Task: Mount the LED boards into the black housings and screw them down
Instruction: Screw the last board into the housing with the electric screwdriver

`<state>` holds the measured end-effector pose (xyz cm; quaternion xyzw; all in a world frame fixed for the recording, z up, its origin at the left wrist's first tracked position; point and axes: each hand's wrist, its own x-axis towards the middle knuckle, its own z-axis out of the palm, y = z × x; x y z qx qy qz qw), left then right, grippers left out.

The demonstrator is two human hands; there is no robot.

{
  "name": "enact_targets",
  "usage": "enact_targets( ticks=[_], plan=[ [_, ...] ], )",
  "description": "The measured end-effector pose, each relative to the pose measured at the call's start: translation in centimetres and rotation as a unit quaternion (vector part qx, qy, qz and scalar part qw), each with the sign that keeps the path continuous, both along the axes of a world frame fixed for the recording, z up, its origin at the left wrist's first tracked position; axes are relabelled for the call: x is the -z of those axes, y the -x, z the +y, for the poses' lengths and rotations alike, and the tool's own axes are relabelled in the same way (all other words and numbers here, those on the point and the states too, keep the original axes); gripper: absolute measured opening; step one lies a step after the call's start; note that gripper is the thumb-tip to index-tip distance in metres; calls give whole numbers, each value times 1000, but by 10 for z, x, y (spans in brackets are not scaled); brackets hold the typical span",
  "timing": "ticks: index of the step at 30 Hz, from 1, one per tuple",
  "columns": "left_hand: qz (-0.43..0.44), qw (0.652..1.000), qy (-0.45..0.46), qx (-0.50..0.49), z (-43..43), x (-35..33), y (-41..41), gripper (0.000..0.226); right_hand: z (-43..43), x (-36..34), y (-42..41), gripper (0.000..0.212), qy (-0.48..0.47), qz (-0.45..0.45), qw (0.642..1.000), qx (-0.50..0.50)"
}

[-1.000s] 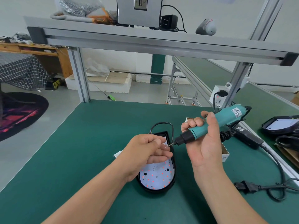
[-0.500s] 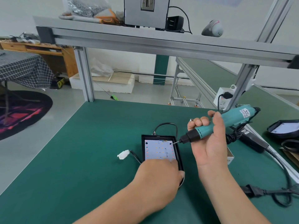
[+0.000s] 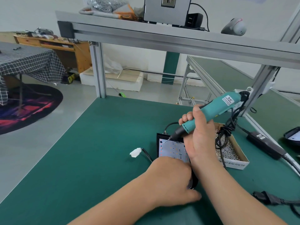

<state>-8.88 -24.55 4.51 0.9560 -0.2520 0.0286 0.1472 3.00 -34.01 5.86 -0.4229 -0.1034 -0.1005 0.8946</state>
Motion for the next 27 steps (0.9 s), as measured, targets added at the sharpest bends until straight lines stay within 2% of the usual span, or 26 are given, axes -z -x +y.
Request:
enact_targets(
  ticks=[2,6,12,27],
  plan=[
    [-14,1000,-1,5,-1,0,0,45,2,2,-3,20,13,-2,1000,9],
    [-28,999,-3,16,0,1,0,47,5,5,-5,12,31,-13,999,5],
    [-19,1000,-15,12,-1,0,0,45,7,7,-7,17,44,-20,999,-1],
    [-21,999,-22,12,-2,4,-2,48,9,11,-6,14,115,-68,991,-18]
  ],
)
